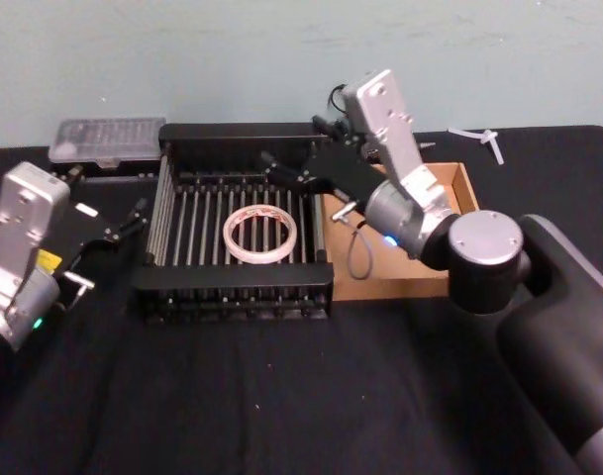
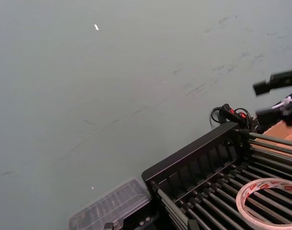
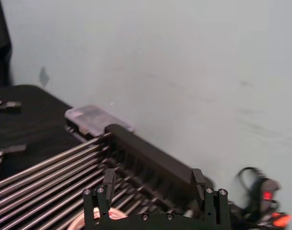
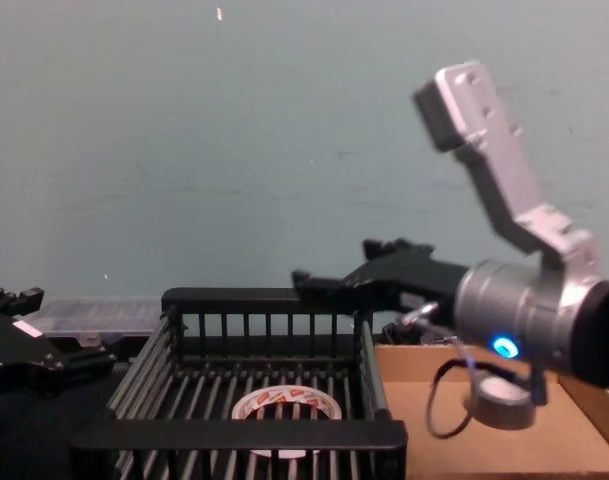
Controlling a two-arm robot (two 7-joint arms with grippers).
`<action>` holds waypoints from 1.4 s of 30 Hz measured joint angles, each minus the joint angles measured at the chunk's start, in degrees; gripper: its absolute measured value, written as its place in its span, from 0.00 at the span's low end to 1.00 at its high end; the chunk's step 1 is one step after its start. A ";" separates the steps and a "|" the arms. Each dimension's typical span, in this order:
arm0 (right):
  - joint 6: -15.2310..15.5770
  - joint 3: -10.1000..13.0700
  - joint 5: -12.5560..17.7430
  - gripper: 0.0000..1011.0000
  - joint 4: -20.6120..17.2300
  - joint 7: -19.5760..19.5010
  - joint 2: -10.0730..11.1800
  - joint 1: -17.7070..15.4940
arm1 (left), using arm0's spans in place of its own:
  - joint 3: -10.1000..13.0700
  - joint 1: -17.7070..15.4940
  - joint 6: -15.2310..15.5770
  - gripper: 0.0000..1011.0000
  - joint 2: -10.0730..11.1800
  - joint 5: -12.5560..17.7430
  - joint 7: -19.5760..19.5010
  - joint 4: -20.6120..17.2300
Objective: Pick up the white tape and place it into the black box , Pick up the silver tape and place it into the brown box.
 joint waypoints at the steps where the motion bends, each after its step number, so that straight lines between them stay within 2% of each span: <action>1: -0.02 0.58 0.25 0.99 -1.04 -0.27 0.38 -0.49 | 0.00 0.00 0.00 0.99 0.00 0.00 0.00 0.00; 9: -0.20 4.13 0.59 0.99 -5.34 -3.30 2.27 -3.47 | 0.00 0.00 0.00 0.99 0.00 -0.01 0.00 0.00; 26: 1.07 11.68 0.12 0.99 -9.04 -7.25 5.72 -9.35 | 0.00 0.00 0.00 0.99 0.00 0.00 0.00 0.00; 34: 2.33 13.64 -0.33 0.99 -8.47 -7.89 5.85 -11.49 | 0.00 0.00 0.00 0.99 0.00 0.00 0.00 0.00; 42: 3.03 14.44 -0.93 0.99 -7.48 -8.33 5.28 -11.99 | 0.00 0.00 0.00 0.99 0.00 0.00 0.00 0.00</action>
